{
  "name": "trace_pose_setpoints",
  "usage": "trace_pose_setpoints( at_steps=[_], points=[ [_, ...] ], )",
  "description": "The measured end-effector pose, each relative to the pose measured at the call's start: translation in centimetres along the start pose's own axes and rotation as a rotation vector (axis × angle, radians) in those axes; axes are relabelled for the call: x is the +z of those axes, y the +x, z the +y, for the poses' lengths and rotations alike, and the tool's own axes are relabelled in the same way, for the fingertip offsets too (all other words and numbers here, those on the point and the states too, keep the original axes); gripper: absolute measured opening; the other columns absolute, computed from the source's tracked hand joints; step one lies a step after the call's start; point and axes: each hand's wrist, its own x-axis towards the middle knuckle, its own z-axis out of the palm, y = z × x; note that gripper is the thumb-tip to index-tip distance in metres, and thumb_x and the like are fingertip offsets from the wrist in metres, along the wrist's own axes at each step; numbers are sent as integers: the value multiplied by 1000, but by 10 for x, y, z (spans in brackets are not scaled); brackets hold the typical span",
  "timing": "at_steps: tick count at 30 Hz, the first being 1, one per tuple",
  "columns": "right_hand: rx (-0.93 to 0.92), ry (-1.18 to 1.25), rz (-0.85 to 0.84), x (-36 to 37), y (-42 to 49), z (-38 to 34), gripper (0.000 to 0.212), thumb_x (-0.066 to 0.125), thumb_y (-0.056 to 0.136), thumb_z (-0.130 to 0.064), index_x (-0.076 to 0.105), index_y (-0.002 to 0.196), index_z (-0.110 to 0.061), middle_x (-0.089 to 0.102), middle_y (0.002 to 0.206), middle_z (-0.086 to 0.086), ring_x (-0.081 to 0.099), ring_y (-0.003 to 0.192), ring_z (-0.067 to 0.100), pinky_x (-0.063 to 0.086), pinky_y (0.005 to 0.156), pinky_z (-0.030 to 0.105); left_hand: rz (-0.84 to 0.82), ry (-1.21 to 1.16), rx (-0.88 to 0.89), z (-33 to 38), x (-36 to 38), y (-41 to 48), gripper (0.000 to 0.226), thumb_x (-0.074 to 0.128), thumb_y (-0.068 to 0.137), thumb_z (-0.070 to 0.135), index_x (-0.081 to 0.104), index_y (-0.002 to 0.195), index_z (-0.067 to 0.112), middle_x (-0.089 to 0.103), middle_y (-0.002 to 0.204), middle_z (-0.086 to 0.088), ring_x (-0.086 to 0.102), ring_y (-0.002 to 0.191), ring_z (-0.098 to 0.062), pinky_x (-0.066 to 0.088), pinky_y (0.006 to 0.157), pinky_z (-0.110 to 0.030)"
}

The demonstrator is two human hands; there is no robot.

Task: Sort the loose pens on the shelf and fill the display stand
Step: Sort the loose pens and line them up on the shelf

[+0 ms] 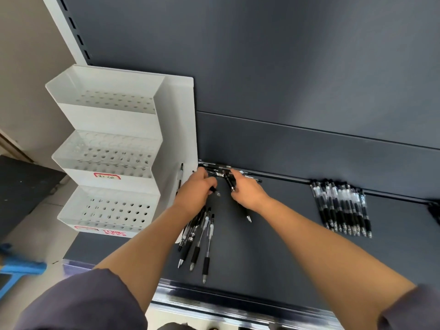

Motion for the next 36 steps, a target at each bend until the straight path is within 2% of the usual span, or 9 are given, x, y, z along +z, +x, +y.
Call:
trace_pose_setpoints(
  at_steps=[2,4,7,11,15,19,28,32,36],
  points=[
    [19,20,37,-6,-1,4,32,52,89,-11,53,121,-10,63,105,16,58,103,34,48,84,36,73,-32,98,5,0,6,10,60,85,19,64,94,16,58,89,-3,54,81,-13,42,71,-24],
    [34,121,72,-12,-4,6,6,54,89,-10,59,92,-10,63,95,16,60,98,33,48,83,35,128,17,160,14,-4,12,23,57,90,19,64,111,11,62,103,-8,55,97,-24,42,82,-32],
    [70,357,97,-19,-11,12,18,52,90,-6,51,74,-14,61,80,16,63,77,29,51,71,34,108,-405,22,36,-10,14,21,54,92,14,57,113,9,64,90,-7,58,85,-23,40,72,-25],
    [160,651,89,-22,-20,22,27,45,94,-1,45,72,-16,52,70,7,53,58,18,49,56,32,26,-979,-252,51,-7,13,20,41,97,4,48,116,4,61,82,-5,61,75,-22,53,70,-31],
    [215,752,79,-24,-27,34,24,42,95,-2,48,77,-15,53,70,7,53,56,17,48,55,30,-37,-1153,-366,54,-2,9,20,36,100,6,45,118,7,61,83,-6,63,72,-17,56,65,-28],
    [242,725,78,-25,-32,43,11,45,95,-5,49,90,-14,55,71,6,53,55,16,48,56,28,-14,-1025,-307,59,6,9,15,43,97,5,50,109,10,61,82,-4,61,79,-21,52,69,-27],
    [241,671,134,-33,-30,58,7,50,94,-8,52,97,-14,55,69,5,53,55,14,49,54,27,31,-254,344,78,24,14,24,54,88,2,66,106,11,63,107,-4,55,102,-23,44,90,-35],
    [217,636,104,-26,-23,61,8,50,94,-8,51,98,-16,55,69,4,52,54,13,48,50,25,-302,-53,297,64,42,-2,39,43,86,-5,68,107,16,57,125,2,49,119,-18,40,99,-35],
    [181,514,63,-19,-15,61,11,51,93,-10,53,103,-12,59,76,7,55,54,14,50,51,27,-258,-175,108,65,45,-9,35,44,82,-3,71,97,15,63,113,-1,56,110,-20,42,94,-30]
  ],
)
